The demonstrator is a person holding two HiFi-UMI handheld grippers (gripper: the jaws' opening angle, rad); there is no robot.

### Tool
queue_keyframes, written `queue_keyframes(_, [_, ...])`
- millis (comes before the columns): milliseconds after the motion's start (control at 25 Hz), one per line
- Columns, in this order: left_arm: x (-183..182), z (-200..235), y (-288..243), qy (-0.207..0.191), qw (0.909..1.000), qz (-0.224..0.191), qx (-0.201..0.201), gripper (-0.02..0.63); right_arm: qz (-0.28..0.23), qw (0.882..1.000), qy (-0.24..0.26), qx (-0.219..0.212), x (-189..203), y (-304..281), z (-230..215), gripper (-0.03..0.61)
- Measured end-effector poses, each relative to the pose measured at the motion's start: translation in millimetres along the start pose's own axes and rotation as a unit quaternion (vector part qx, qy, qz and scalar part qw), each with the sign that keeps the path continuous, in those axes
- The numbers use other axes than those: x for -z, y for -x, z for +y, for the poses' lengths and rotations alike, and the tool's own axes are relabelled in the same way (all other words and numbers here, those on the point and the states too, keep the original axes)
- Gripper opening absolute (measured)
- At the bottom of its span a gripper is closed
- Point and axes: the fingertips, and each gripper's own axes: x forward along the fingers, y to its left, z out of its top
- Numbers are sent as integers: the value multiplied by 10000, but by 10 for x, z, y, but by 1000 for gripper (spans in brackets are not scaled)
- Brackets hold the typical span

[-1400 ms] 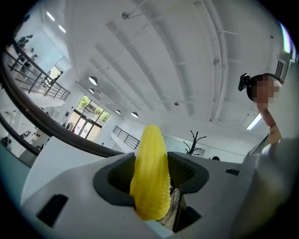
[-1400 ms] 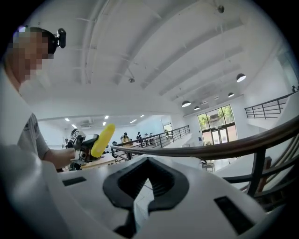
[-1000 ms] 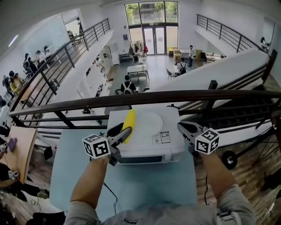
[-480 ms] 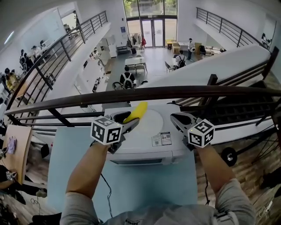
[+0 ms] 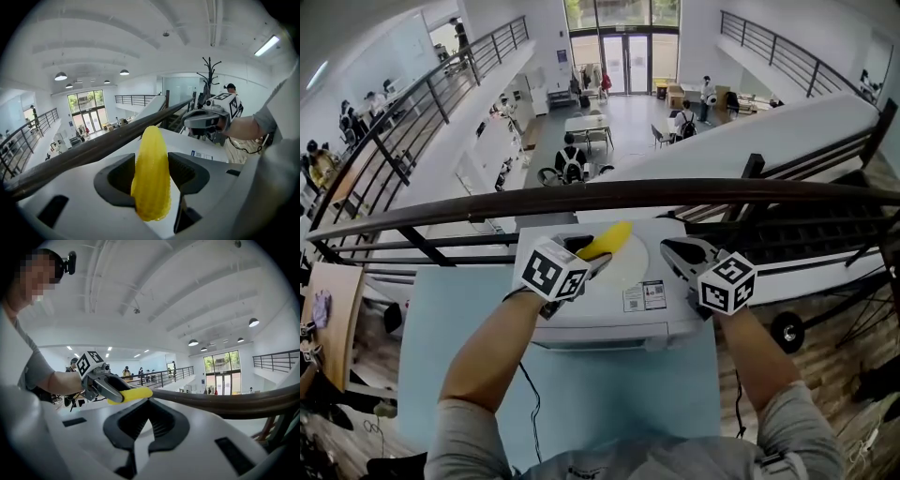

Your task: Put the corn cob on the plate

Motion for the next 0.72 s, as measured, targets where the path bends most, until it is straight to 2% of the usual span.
queue_keyframes(240, [67, 24, -134, -475, 9977, 422, -252, 233, -9, 10000, -34, 30, 18, 0, -16, 9])
queue_keyframes(720, [106, -18, -306, -651, 9952, 677, -262, 233, -25, 10000, -69, 35, 39, 21, -42, 9])
